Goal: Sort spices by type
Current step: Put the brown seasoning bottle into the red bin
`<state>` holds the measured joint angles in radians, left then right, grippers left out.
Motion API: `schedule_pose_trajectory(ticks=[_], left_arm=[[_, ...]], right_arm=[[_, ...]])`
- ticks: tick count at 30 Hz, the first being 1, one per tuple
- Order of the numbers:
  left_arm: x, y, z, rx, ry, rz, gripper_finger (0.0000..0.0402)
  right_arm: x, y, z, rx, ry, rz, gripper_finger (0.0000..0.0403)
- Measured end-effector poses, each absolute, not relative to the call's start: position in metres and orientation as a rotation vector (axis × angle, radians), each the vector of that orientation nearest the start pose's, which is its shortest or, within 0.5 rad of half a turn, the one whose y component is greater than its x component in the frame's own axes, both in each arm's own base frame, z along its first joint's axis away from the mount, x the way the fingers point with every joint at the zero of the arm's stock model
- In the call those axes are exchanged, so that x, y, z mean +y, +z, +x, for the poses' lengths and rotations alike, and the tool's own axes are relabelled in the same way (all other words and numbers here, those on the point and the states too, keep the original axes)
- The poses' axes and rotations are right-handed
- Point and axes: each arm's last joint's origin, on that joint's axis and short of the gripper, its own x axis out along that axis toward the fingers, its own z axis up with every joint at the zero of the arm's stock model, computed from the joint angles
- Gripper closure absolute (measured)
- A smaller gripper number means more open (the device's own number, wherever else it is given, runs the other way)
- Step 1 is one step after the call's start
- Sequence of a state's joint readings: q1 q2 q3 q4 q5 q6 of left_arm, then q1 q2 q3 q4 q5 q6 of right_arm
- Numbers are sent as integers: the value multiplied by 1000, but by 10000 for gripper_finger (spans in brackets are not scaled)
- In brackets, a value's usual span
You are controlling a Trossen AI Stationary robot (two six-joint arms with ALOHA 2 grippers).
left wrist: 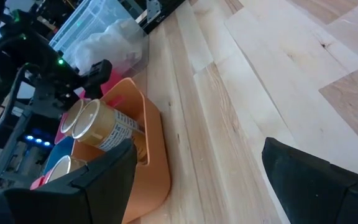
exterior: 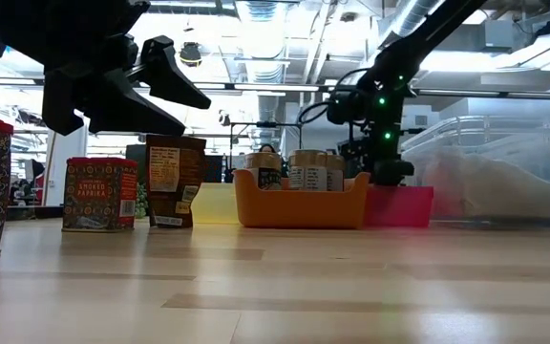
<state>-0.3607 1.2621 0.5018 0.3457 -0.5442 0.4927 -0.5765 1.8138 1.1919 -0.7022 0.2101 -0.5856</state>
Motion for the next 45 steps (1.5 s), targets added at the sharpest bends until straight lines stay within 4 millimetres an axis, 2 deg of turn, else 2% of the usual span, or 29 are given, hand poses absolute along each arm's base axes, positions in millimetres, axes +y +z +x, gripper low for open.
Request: schedule_pose_trajectory(ticks=[5, 13, 35, 39, 45], left_arm=[[-72, 192, 233, 418, 85, 669, 69], [-71, 190, 232, 438, 79, 678, 69], [-70, 189, 231, 457, 117, 679, 69], [-69, 189, 231, 457, 147, 649, 69], [-69, 189, 231, 471, 153, 615, 69]], right_arm=[[-198, 171, 279, 1466, -292, -178, 185], [-196, 171, 281, 1435, -268, -159, 156], [-192, 173, 283, 1416, -285, -122, 146], [-190, 183, 286, 1422, -279, -125, 127], [-194, 211, 291, 1427, -308, -84, 83]])
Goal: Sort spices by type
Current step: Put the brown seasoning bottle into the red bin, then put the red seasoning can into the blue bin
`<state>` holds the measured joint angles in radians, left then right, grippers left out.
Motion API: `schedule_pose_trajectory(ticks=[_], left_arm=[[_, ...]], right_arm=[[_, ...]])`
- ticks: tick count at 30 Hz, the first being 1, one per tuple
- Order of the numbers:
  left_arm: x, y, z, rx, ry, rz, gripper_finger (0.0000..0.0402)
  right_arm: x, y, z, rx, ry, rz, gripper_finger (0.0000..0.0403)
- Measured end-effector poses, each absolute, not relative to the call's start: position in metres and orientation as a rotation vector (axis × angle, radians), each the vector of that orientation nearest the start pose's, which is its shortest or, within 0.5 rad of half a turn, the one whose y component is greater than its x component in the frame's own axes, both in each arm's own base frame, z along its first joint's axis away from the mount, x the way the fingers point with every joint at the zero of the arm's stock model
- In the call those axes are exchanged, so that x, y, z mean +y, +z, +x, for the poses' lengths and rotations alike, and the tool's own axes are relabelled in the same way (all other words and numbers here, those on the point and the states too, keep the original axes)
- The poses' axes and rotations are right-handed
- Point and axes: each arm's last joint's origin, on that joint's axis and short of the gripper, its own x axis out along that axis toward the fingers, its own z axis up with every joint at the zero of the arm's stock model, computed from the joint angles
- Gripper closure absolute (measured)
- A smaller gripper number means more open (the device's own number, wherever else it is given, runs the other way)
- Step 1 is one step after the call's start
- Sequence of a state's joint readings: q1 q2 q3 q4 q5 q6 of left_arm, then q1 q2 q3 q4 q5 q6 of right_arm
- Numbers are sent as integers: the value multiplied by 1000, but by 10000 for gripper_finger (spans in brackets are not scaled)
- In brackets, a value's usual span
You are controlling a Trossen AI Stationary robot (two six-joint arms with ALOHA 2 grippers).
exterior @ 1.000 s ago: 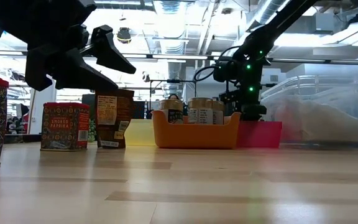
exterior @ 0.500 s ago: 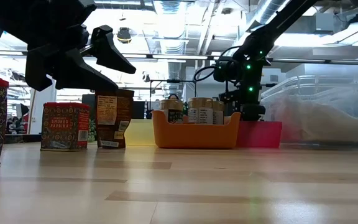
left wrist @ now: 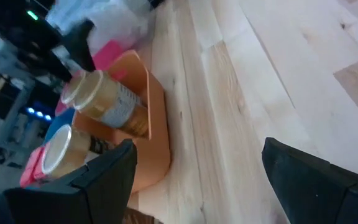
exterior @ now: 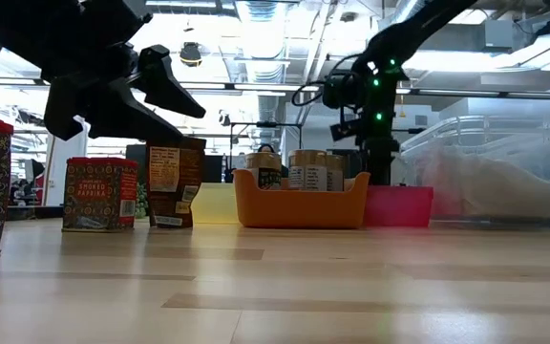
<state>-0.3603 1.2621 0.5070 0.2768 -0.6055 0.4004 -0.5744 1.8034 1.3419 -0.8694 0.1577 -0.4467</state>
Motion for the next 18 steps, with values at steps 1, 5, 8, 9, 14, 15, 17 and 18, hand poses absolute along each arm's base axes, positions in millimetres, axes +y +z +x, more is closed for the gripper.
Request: schedule_pose_trajectory(ticks=[1, 5, 8, 9, 14, 15, 17, 18], left_arm=[[-69, 190, 231, 485, 153, 610, 69], [-69, 201, 229, 536, 157, 583, 69], [-67, 210, 227, 569, 164, 561, 69], [-67, 214, 227, 569, 168, 549, 69], [-62, 232, 222, 547, 205, 471, 69], [-59, 233, 221, 556, 219, 453, 69], [-51, 235, 219, 574, 257, 403, 69], [-46, 235, 218, 590, 270, 379, 69]], right_arm=[[-193, 217, 292, 1434, -309, -75, 76], [-187, 245, 296, 1462, -339, -5, 58], [-179, 266, 300, 1453, -384, 55, 58], [-175, 273, 302, 1437, -401, 68, 60], [-140, 304, 311, 1282, -405, 29, 74], [-130, 310, 314, 1242, -396, 16, 76], [-110, 320, 319, 1165, -373, -9, 79], [-99, 324, 320, 1122, -364, -27, 80]])
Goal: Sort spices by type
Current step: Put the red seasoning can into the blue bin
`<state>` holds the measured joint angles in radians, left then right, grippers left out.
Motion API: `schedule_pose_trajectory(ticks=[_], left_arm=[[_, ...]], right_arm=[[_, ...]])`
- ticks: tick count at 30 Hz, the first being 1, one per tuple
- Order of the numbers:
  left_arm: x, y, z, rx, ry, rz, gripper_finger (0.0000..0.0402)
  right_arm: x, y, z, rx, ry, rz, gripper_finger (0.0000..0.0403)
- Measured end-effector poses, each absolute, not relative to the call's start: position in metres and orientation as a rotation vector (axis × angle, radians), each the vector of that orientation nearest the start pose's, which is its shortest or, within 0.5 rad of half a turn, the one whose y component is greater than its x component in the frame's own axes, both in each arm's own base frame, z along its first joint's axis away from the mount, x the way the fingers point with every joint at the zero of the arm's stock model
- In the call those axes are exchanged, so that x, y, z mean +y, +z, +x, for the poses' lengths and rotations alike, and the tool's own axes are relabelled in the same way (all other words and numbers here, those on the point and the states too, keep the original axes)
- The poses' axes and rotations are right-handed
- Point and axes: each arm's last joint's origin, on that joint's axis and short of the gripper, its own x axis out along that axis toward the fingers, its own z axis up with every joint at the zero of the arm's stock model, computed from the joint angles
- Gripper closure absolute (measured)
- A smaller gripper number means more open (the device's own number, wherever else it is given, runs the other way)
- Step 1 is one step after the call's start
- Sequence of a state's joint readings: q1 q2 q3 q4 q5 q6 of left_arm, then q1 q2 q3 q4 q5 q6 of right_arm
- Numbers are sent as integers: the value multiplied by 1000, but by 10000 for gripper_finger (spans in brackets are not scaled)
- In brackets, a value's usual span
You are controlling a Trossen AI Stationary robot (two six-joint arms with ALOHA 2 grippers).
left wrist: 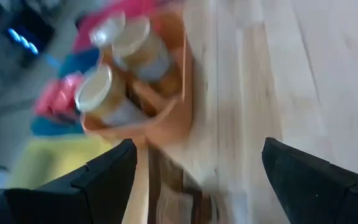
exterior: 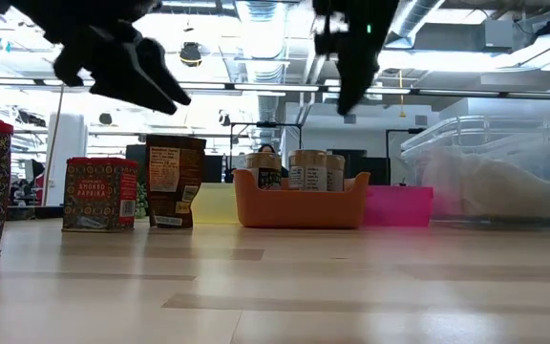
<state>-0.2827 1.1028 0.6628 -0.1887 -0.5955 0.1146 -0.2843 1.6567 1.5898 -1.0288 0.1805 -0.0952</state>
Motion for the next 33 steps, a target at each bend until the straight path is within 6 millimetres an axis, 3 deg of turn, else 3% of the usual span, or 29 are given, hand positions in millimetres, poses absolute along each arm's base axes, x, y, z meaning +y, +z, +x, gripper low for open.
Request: schedule_pose_trajectory(ticks=[4, 11, 18, 21, 27, 33], left_arm=[[-31, 230, 218, 658, 251, 268, 70], [-16, 228, 215, 708, 272, 222, 80], [-19, 242, 205, 748, 239, 179, 82], [-21, 254, 200, 733, 229, 167, 82], [-30, 274, 188, 658, 179, 152, 82], [-38, 278, 171, 672, 119, 103, 82]], right_arm=[[-58, 329, 329, 941, -300, -59, 81], [0, 299, 339, 780, -213, 16, 81], [47, 271, 336, 702, -329, 19, 81], [58, 270, 333, 668, -390, -7, 81], [60, 282, 335, 565, -415, -15, 81], [56, 289, 332, 538, -419, -9, 81]])
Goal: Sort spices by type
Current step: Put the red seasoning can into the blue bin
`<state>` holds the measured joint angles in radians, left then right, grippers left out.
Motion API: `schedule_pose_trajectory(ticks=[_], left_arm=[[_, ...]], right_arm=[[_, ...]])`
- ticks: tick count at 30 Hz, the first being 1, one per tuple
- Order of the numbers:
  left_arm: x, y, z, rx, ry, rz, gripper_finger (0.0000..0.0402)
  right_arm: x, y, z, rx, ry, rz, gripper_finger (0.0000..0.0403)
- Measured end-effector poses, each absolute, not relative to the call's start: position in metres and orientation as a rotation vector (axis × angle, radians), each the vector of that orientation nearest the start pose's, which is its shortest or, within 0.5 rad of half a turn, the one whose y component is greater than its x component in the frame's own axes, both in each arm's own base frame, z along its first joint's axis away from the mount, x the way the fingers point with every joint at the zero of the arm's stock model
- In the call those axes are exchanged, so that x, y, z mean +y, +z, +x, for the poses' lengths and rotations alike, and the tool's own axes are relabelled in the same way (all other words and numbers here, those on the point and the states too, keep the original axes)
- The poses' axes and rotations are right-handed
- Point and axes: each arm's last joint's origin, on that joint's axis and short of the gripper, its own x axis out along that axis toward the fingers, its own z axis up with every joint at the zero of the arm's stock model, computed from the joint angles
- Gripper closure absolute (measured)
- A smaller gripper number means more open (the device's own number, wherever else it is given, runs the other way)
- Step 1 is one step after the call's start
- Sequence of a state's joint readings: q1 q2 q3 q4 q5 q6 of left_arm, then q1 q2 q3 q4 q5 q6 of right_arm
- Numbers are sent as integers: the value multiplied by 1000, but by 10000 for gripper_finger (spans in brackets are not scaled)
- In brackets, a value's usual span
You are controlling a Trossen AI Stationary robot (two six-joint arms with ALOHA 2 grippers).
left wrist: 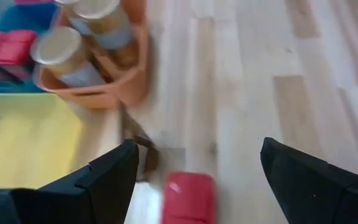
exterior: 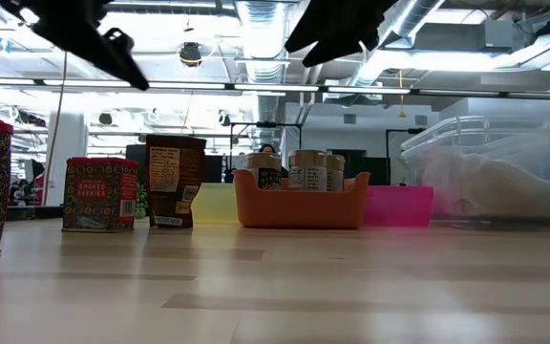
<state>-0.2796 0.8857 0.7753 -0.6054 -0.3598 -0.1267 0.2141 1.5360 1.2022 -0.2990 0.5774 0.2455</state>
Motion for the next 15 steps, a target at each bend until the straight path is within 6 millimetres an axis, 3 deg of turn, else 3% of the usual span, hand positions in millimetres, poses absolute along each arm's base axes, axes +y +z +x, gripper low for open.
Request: schedule_pose_trajectory(ticks=[7, 15], left_arm=[[-51, 273, 161, 764, -12, 51, 82], [-56, 261, 162, 829, 19, 55, 82]], right_arm=[[57, 283, 337, 543, -414, 1, 81], [57, 288, 338, 504, -412, 0, 81]])
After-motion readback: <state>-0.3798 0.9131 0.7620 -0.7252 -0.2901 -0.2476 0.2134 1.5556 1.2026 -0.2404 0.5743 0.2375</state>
